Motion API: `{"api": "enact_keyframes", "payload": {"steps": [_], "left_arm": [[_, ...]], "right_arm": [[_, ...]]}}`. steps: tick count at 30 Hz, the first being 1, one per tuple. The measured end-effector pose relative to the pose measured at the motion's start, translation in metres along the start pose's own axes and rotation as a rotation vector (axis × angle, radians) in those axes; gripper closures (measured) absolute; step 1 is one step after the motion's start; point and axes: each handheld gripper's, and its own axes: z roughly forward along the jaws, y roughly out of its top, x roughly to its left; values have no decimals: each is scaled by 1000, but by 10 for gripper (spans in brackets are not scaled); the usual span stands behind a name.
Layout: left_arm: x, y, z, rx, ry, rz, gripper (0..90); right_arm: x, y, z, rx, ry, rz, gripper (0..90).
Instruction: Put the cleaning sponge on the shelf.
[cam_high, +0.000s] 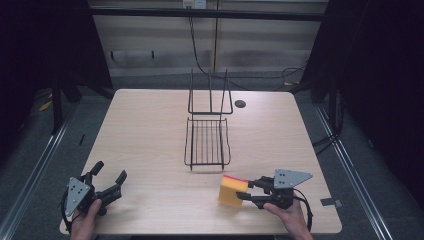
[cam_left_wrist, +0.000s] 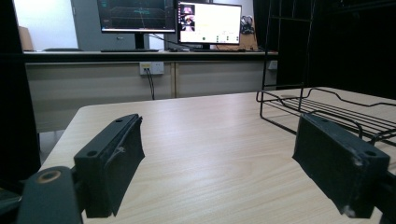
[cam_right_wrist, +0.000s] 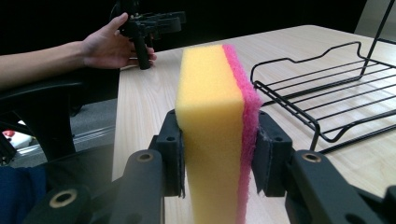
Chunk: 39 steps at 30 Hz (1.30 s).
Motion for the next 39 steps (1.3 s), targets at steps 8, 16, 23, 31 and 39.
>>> {"api": "enact_keyframes", "payload": {"steps": [8, 16, 23, 31, 39], "left_arm": [[0, 0, 0, 0, 0, 2, 156], [0, 0, 0, 1, -2, 4, 156], [0, 0, 0, -1, -4, 1, 156], [0, 0, 0, 1, -3, 3, 156], [1, 0, 0, 3, -4, 7, 156]], "right_arm": [[-2, 8, 2, 12, 14, -18, 603], [-8, 14, 7, 5, 30, -27, 604], [-15, 23, 12, 7, 54, -47, 604], [-24, 32, 15, -3, 78, -55, 603], [-30, 45, 23, 9, 106, -71, 604]]}}
